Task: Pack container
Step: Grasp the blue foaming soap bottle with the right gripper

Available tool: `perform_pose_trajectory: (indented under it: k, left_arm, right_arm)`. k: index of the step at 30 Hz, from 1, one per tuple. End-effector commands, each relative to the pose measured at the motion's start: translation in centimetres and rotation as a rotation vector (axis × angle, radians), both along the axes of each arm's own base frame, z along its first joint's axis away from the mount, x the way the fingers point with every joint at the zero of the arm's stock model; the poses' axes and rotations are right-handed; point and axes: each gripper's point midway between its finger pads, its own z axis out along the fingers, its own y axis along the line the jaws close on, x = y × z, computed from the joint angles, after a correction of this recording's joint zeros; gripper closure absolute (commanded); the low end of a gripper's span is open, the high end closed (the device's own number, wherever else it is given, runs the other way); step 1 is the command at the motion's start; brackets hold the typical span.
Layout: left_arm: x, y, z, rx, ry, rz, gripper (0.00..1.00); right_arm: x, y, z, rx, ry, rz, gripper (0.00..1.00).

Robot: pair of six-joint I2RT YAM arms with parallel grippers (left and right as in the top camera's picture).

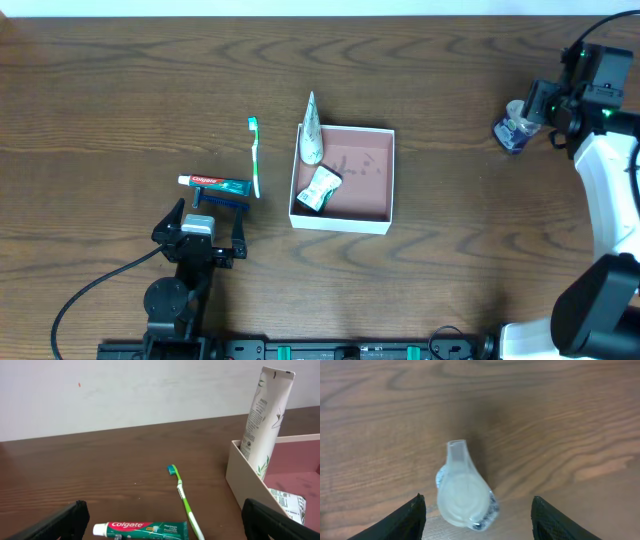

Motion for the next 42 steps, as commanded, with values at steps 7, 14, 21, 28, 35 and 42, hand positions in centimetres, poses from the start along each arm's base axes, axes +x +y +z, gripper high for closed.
perform_pose_trajectory:
  k: [7,14,21,28,35,42]
  left_arm:
    - [0.0,-0.1,-1.7,0.014,0.042,-0.008,0.02]
    - [0.0,-0.1,-1.7,0.014,0.042,-0.008,0.02]
    - [0.0,-0.1,-1.7,0.014,0.042,-0.008,0.02]
    - [0.0,-0.1,-1.7,0.014,0.042,-0.008,0.02]
    - [0.0,-0.1,-1.7,0.014,0.042,-0.008,0.02]
    - [0.0,-0.1,-1.7,0.014,0.042,-0.008,0.02]
  right_arm:
    - [0.9,0.2,-2.7,-0.006,0.048,0.094,0.38]
    - [1.8,0.0,-3.4,-0.015,0.035,0.102,0.43]
    - [2.7,-0.1,-4.2,-0.014,0.022,0.108,0.47]
    - [3.1,0.1,-5.1,-0.001,0.027,0.117,0.62]
    - [3.2,0.2,-4.9,0.006,0.020,0.119,0.75]
    - [3.5,1.0,-2.3,0.040,-0.045,0.130,0.80]
